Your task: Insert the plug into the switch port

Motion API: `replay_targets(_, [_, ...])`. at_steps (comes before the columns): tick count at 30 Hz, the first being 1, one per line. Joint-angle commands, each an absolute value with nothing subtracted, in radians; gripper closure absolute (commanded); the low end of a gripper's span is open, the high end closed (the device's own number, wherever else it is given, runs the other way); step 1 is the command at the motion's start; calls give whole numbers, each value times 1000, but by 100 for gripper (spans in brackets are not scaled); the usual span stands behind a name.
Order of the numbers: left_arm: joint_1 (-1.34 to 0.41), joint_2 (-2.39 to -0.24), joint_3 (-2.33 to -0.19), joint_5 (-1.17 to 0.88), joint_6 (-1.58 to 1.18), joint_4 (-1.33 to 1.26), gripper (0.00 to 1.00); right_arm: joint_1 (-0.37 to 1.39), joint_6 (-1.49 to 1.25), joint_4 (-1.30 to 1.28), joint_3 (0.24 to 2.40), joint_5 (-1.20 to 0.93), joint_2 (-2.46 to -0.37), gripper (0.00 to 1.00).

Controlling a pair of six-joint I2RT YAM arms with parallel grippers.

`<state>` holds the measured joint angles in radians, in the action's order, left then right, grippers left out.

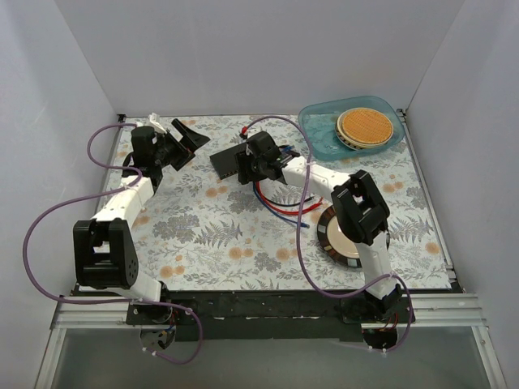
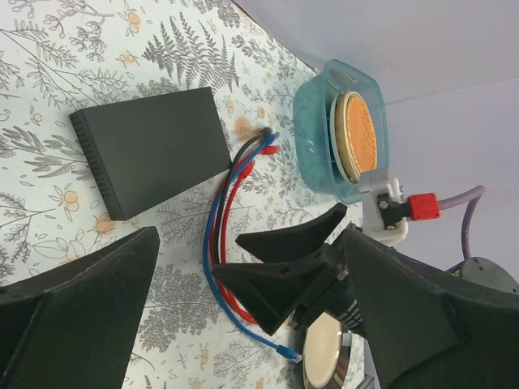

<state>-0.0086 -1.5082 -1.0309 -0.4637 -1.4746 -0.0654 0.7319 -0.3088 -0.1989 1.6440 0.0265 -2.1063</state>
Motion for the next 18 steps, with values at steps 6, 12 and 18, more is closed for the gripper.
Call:
replay_targets(6, [-5, -1433, -1068, -417, -1419, -6, 2, 739, -305, -261, 1692, 239, -2129, 36])
replay_targets(12, [-6, -1437, -1062, -429, -1417, -6, 2, 739, -287, -244, 1732, 239, -2189, 37])
replay_targets(18, [-5, -1433, -1055, -429, -1417, -6, 2, 738, -278, -216, 1738, 256, -2206, 41])
